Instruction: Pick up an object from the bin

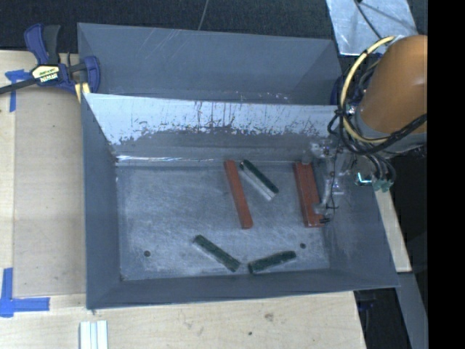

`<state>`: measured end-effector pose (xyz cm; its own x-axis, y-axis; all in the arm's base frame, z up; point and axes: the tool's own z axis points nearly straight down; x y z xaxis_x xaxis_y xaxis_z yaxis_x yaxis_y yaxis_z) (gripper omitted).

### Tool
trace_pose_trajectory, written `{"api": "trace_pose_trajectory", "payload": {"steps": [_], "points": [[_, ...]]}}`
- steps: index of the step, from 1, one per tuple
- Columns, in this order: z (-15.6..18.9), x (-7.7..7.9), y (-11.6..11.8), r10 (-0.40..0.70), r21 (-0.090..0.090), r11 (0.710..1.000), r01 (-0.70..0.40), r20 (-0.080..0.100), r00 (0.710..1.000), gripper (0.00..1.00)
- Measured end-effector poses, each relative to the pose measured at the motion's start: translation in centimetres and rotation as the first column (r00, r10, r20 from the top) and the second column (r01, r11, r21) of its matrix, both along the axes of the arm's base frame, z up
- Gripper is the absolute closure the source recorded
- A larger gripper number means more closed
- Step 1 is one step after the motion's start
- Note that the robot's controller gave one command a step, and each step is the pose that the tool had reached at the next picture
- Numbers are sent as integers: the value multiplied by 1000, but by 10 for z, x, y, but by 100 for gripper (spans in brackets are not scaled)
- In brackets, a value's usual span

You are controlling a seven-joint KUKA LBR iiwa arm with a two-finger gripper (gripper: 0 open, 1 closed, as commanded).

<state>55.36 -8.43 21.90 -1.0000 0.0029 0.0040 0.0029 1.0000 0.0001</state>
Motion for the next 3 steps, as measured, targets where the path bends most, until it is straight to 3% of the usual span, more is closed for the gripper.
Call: {"api": "trace_pose_trajectory", "payload": {"steps": [1, 2, 3], "points": [[4, 2, 0, 3, -1, 1000, -3, 8, 1000, 0], [-106, -45, 6, 104, 1, 995, -104, 0, 995, 0], [-75, -54, 8, 179, -2, 984, -179, 8, 984, 0]]}}
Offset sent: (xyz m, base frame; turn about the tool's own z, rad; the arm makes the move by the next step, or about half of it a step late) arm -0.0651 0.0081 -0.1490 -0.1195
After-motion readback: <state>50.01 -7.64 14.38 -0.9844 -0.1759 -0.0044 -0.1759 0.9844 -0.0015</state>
